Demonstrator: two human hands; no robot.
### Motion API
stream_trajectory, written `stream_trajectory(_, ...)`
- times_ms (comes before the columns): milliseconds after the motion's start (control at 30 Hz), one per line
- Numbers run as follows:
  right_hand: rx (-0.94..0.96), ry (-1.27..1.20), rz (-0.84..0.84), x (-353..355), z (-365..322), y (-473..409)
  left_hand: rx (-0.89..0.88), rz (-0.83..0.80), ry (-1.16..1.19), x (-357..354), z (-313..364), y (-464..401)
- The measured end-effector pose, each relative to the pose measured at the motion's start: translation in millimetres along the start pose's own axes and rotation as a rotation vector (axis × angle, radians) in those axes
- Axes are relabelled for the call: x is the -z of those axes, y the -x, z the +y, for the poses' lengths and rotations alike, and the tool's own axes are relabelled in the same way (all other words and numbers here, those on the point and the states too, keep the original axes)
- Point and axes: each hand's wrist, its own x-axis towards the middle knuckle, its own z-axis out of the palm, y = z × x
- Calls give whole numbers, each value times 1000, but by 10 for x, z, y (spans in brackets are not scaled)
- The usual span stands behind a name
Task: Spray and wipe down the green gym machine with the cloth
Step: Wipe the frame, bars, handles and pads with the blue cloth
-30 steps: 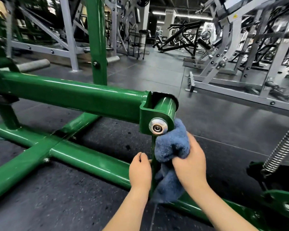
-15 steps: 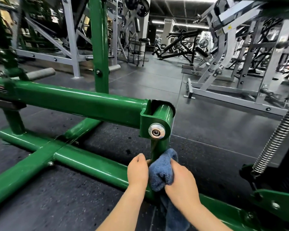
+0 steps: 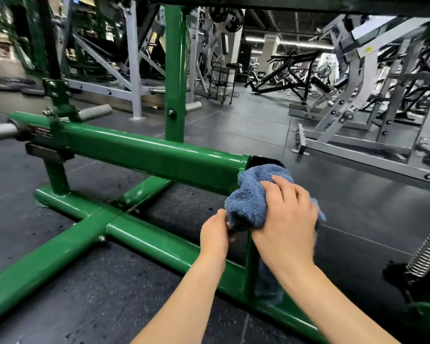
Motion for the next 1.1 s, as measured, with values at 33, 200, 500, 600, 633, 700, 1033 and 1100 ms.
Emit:
stream_trajectory(33,17,14,21,26,5,-18,5,5,4,-10,9,22)
stream_trajectory(200,208,3,104,198,-50,66,13,-62,111,120,149,157)
stream_trajectory(500,226,110,-38,212,-933,-889,-44,61,-21,925,451,-93)
stream_trajectory(600,129,333,-437,-47,-843,-1047,-120,115,-201,969,524,-188)
stream_trajectory(633,142,413,-480,-179,-829,-1050,-172,118,-266,982,553,-238)
stream_trajectory(700,200,544,-427,-372,-861,-1022,-271,133,-395,986,637,-294)
stream_trajectory(1033,353,319,-340,-1173,-1638,-1564,-505,238,-749,1538,1082,-720)
stream_trajectory(1100,344,254,-355,-1288,-1764,-1652,-499,229,-792,1708,1151,-756)
